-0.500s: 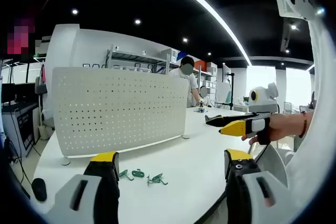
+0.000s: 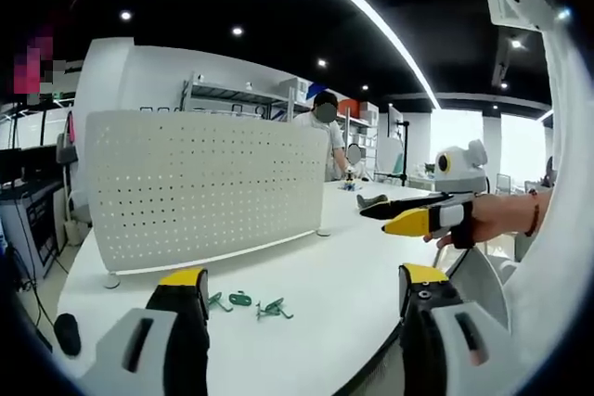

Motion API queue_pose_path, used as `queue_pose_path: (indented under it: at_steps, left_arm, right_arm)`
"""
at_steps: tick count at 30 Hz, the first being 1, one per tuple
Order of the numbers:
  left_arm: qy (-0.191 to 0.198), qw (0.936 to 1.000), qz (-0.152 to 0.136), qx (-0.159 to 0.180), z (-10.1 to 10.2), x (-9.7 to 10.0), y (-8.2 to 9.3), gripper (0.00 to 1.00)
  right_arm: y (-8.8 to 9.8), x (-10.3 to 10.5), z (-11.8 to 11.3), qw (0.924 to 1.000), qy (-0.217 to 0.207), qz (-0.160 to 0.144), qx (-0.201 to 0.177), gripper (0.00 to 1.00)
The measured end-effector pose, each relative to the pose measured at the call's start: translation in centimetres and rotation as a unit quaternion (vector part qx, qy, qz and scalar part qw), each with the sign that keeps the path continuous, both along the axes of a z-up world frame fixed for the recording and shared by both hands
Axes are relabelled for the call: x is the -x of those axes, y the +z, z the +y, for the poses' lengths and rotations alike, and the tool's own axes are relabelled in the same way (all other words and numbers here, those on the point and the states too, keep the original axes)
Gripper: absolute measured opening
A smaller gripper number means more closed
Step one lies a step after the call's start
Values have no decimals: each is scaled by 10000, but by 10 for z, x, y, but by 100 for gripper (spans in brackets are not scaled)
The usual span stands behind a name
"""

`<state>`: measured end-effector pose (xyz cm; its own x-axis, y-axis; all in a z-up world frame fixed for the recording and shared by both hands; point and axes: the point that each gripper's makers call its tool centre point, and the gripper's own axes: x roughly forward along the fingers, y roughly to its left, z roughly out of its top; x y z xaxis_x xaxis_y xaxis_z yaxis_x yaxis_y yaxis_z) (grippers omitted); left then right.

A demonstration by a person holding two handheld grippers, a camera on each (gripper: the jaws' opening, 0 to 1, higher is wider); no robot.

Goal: Insert the hook assembly into the mounting plate slot until the hook locks in place.

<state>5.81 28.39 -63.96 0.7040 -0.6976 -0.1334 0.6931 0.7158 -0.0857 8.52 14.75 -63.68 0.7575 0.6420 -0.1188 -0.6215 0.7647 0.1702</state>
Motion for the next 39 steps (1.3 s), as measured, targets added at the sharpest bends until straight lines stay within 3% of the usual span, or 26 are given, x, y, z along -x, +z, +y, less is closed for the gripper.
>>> queue_pose_path:
  at_steps: [4,12,24,39]
  left_arm:
    - [-13,10000,11,-44,-1,0,-1,86]
    - [3,10000,67,-58,0,0,-4,86]
    - [58,9999,102,-102,6,-4,-7,87]
    - [72,9997,191,-107,8,-12,-13,85]
  right_arm:
    - [3,-1,1,9998,2,10,-182,69]
    - [-9,0,5,9996,160,233,-87,66]
    - [-12,-6,17,9988,370,300,62,64]
    - [-18,-21,14,9986,372,340,131,60]
